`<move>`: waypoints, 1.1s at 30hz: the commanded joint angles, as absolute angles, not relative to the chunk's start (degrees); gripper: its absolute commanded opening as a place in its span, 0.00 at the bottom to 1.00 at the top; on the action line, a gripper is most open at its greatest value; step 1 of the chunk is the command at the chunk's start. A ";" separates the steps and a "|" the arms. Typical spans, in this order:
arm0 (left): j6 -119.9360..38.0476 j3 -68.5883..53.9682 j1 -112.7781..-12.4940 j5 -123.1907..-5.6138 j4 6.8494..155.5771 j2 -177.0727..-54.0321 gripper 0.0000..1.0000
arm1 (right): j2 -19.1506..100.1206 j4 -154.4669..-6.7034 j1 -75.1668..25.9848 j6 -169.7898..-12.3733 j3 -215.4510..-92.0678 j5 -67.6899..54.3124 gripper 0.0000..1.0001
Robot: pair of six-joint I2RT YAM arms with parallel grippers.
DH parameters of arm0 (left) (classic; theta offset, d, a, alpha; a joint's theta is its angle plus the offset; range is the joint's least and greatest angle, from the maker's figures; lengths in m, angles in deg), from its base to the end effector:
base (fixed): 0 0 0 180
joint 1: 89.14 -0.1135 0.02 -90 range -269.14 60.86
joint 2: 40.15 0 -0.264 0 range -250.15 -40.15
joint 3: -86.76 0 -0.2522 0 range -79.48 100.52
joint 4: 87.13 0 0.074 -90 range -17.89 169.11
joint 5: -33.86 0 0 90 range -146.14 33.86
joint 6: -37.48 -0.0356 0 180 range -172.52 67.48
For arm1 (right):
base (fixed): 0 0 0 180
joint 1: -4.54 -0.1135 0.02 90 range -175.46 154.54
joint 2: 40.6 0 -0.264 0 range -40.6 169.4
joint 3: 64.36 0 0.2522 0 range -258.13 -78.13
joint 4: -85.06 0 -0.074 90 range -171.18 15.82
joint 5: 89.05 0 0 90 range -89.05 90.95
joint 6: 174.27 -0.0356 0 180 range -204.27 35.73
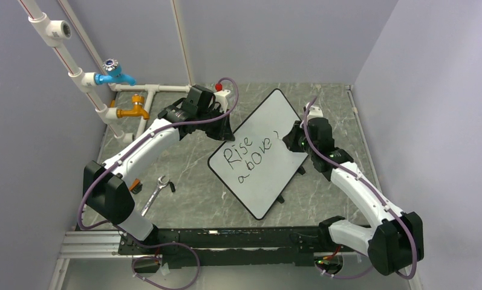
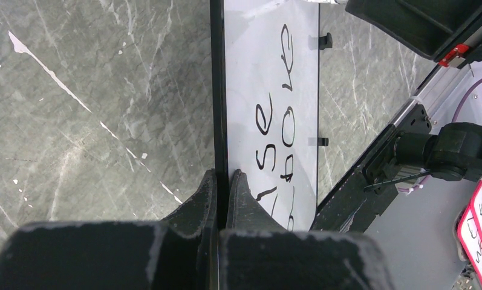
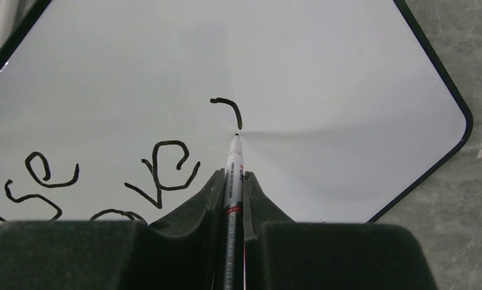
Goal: Write a sentence on the whiteboard
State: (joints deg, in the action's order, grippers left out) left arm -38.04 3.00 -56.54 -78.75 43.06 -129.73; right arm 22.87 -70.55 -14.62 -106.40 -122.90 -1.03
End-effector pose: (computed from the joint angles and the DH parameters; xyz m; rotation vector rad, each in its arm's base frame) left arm 0.2846 -0.1982 0.3337 0.5846 2.3430 -0.8572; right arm 0.2347 0.0828 0.2744 0.0335 2.1169 0.4711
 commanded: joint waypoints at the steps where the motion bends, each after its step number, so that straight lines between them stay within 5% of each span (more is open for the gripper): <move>1: -40.97 3.57 -55.87 -76.46 43.84 -128.52 0.00 | 20.53 -70.27 -14.62 -106.75 -125.80 -0.58 0.00; 33: -41.09 3.32 -55.69 -75.92 43.88 -128.37 0.00 | 28.86 -76.84 -14.54 -109.72 -130.10 -5.34 0.00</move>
State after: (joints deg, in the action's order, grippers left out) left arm -38.07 3.00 -56.54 -78.47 42.88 -129.73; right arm 28.26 -74.42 -14.62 -109.87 -128.39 -6.82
